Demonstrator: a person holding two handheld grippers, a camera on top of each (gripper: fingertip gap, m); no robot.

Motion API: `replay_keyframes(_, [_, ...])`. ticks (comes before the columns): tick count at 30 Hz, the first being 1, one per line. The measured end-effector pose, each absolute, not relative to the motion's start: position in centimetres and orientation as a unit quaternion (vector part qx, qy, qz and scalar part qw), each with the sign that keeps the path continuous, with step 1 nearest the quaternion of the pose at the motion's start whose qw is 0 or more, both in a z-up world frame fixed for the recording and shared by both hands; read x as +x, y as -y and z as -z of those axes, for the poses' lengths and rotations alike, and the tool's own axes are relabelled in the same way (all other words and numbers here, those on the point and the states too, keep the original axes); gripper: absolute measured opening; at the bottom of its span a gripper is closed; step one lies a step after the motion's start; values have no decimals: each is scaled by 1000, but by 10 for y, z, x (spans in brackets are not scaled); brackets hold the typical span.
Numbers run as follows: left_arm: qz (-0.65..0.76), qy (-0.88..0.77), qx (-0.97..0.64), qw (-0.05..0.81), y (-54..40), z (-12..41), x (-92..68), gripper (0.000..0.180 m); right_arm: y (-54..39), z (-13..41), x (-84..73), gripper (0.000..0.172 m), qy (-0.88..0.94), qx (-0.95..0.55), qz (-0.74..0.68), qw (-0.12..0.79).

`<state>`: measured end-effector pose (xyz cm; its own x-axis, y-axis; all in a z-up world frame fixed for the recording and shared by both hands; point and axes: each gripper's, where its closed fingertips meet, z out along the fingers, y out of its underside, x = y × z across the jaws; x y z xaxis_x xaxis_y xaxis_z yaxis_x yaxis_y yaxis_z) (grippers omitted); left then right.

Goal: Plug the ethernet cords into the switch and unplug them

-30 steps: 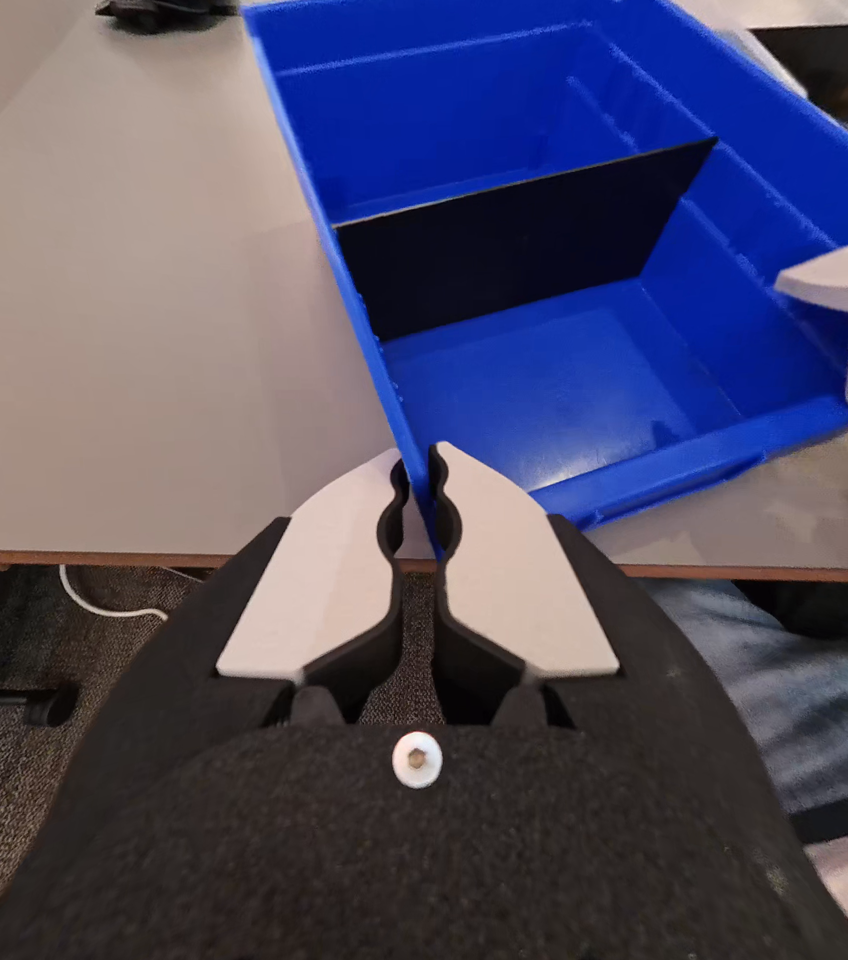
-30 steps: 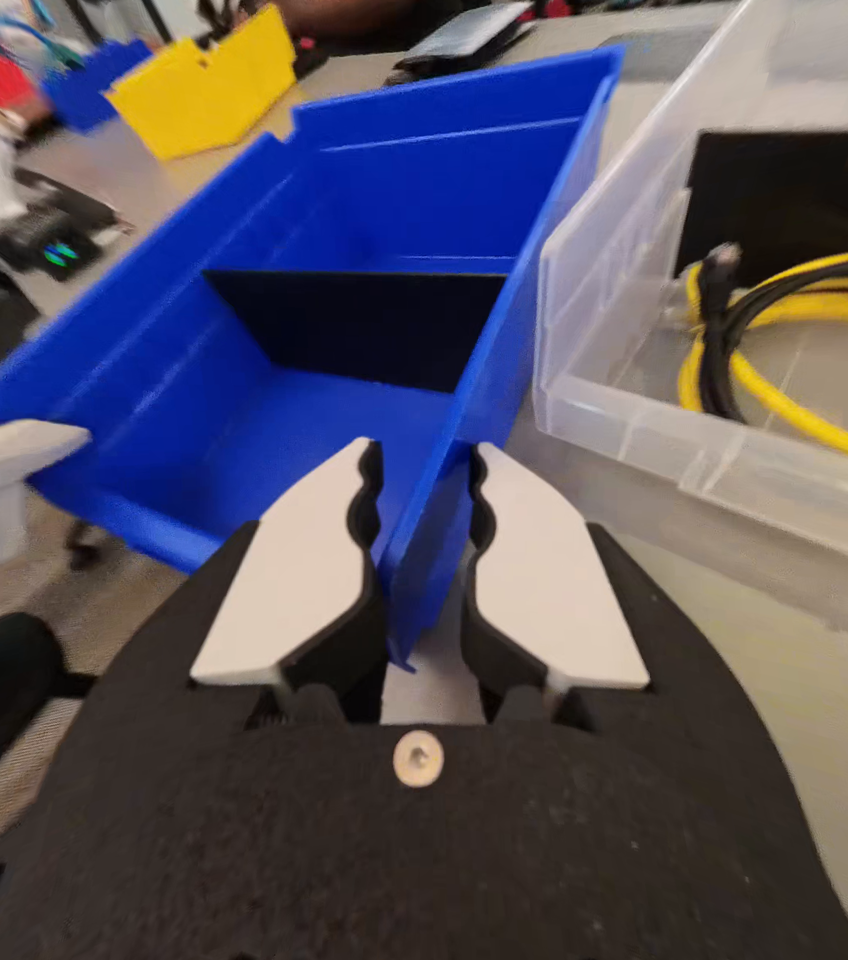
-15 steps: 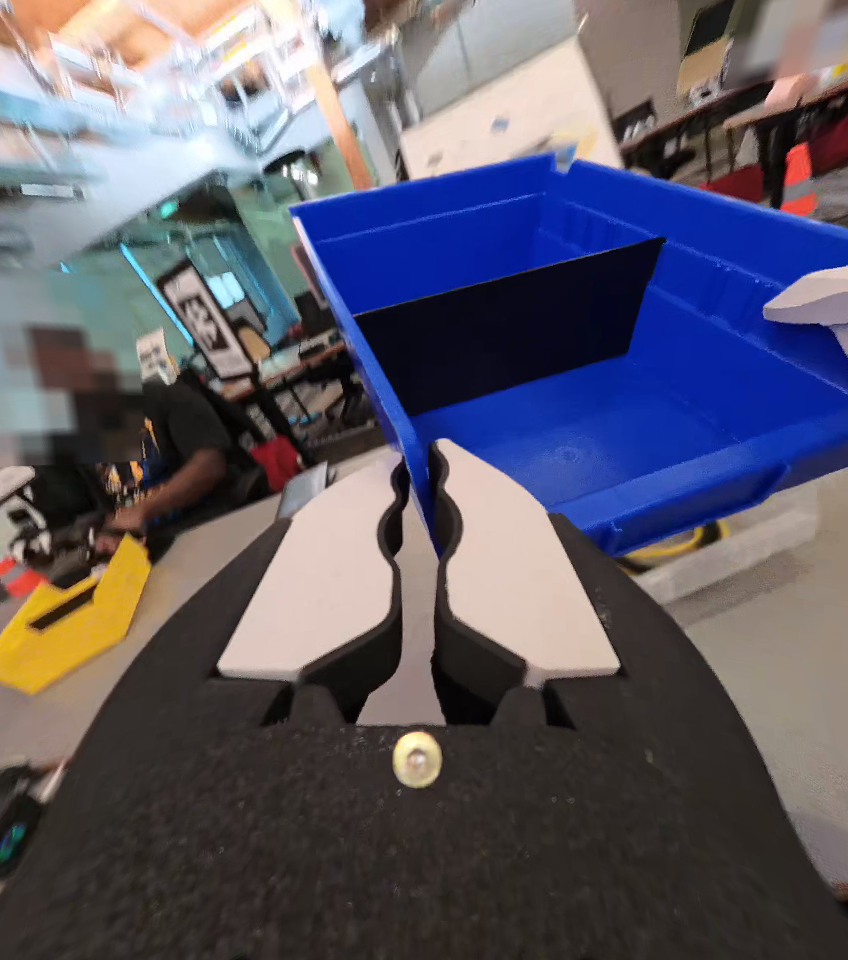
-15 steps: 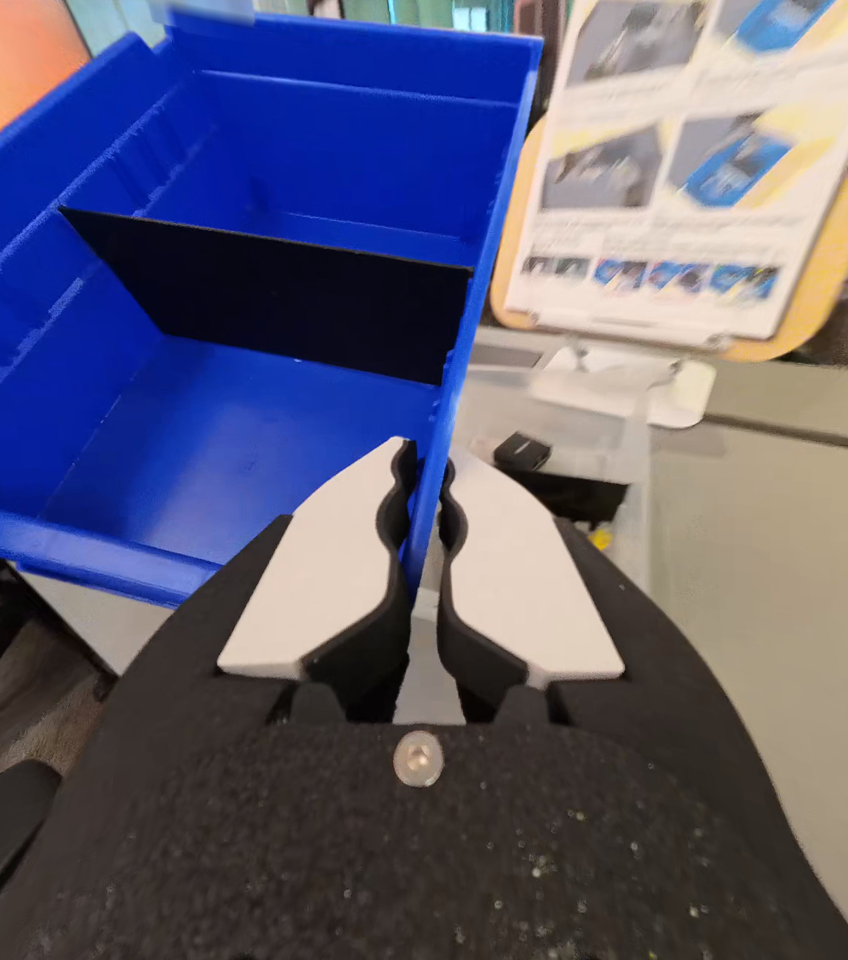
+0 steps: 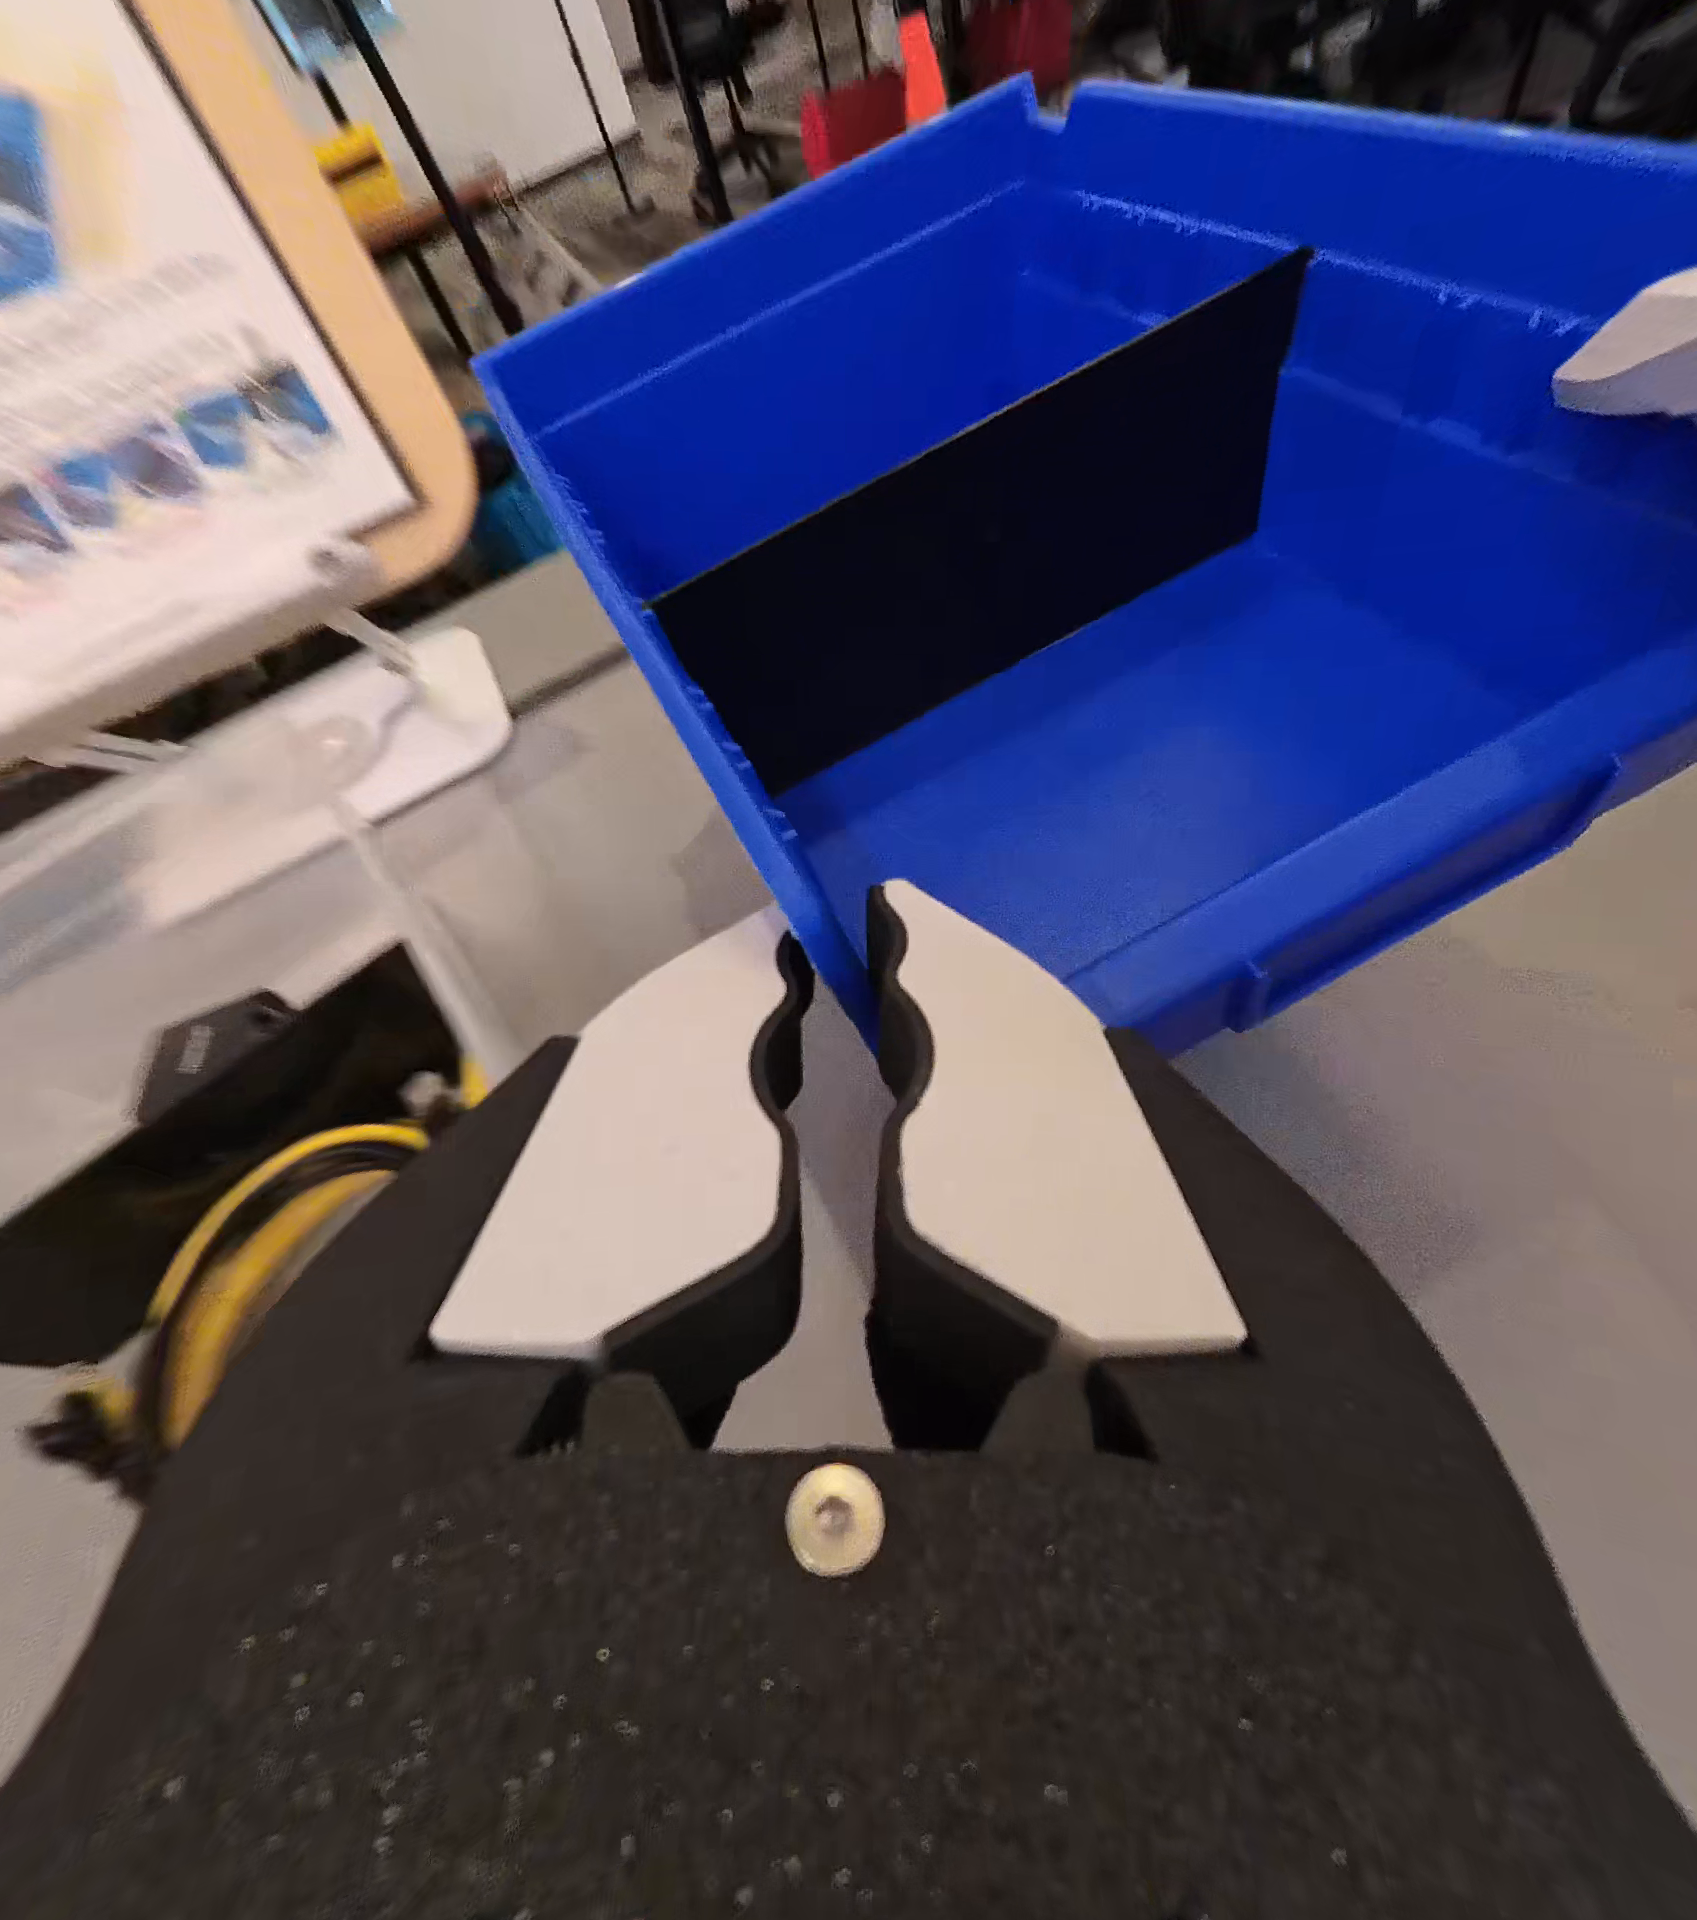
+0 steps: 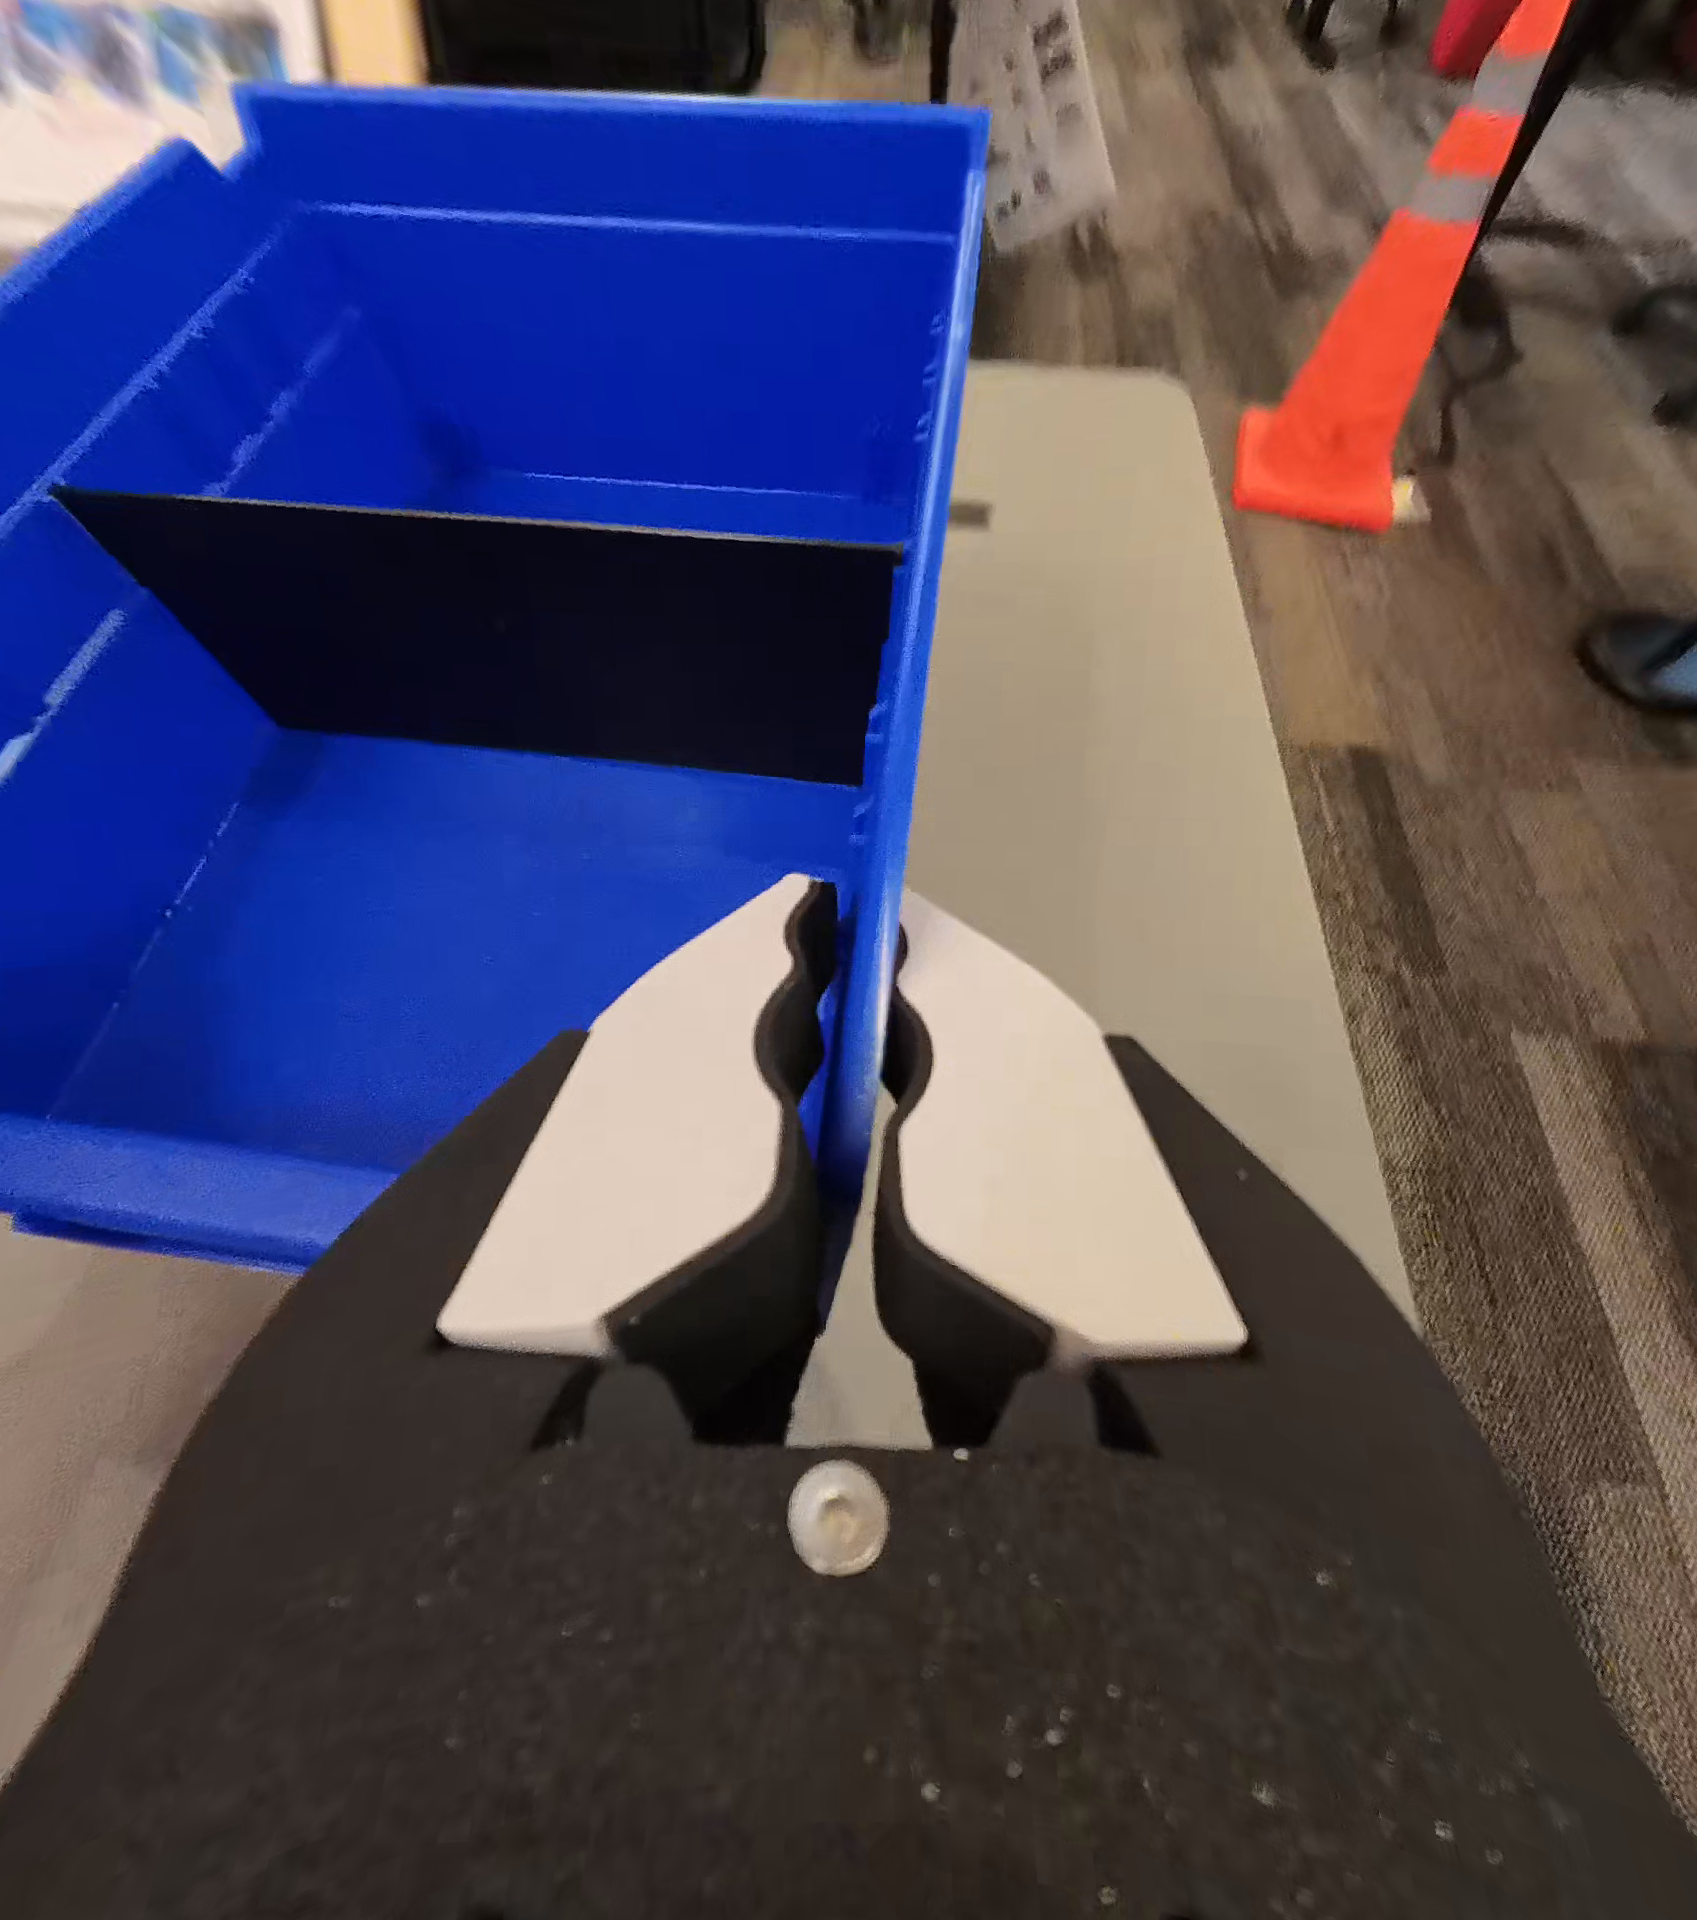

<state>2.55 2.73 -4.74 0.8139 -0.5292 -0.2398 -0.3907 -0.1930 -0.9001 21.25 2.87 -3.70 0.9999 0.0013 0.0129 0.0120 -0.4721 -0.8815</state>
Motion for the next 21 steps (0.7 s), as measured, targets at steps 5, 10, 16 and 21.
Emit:
replay_keyframes(5, [80,-311,-801,506,-37,114,56,11,-51,119,245,5,3,-868,-21,497])
replay_keyframes(10, [108,-352,-796,481,-32,133,69,24,-54,128,257,5,-26,-863,-20,504])
replay_keyframes(16, [234,-326,-789,464,-5,79,43,40,-42,86,273,38,6,-830,96,549])
replay_keyframes(21, [195,-250,-758,570,-13,6,-88,58,-30,9,206,45,40,-788,-10,614])
